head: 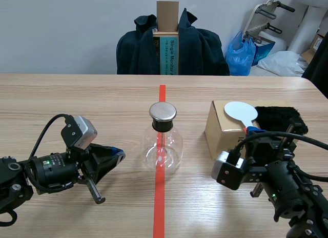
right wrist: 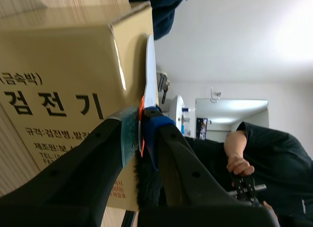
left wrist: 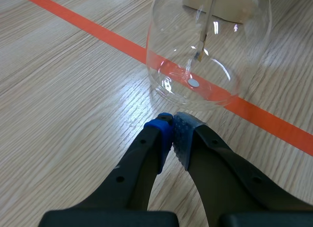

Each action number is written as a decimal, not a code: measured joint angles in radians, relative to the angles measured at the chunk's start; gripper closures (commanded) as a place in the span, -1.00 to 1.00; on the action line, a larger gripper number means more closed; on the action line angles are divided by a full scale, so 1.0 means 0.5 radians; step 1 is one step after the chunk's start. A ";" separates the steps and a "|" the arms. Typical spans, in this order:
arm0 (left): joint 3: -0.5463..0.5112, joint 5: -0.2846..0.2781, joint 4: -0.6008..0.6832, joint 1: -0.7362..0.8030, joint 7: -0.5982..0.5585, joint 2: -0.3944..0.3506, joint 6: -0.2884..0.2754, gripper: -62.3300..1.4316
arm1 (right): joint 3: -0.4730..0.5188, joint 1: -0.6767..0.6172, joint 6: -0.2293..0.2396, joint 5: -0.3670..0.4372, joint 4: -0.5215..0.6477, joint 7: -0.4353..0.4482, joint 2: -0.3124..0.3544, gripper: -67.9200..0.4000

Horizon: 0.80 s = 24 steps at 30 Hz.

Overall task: Do the electroscope experiment.
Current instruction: 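Put the plate down on the right, then return to the home posture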

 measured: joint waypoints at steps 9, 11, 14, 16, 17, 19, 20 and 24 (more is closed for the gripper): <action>0.000 0.000 0.000 0.000 0.000 -0.001 0.000 0.87 | 0.000 0.000 -0.040 0.134 0.000 -0.003 0.001 0.17; 0.000 0.000 0.000 0.000 0.000 -0.005 0.000 0.87 | 0.000 0.000 -0.039 0.128 0.000 -0.002 0.000 -0.12; 0.000 -0.002 0.001 0.000 0.000 -0.028 0.000 0.87 | 0.000 0.000 -0.046 0.127 0.000 -0.003 0.001 -0.41; 0.000 -0.002 0.014 0.005 0.001 -0.056 0.000 0.82 | 0.000 -0.001 -0.092 0.127 0.000 -0.011 0.001 -0.49; -0.001 -0.008 0.038 0.015 0.001 -0.077 0.000 0.72 | 0.000 -0.002 -0.121 0.127 0.000 -0.012 0.000 -0.50; -0.002 -0.056 0.127 0.061 -0.003 -0.137 0.000 0.41 | 0.000 0.000 -0.136 0.127 0.000 -0.011 0.001 -0.52; -0.002 -0.075 0.189 0.095 -0.006 -0.172 0.000 0.22 | 0.000 -0.001 -0.136 0.127 0.000 -0.011 0.001 -0.52; -0.024 -0.159 0.531 0.291 -0.005 -0.351 -0.002 -0.51 | 0.000 -0.029 -0.134 0.126 0.000 -0.011 0.002 -0.52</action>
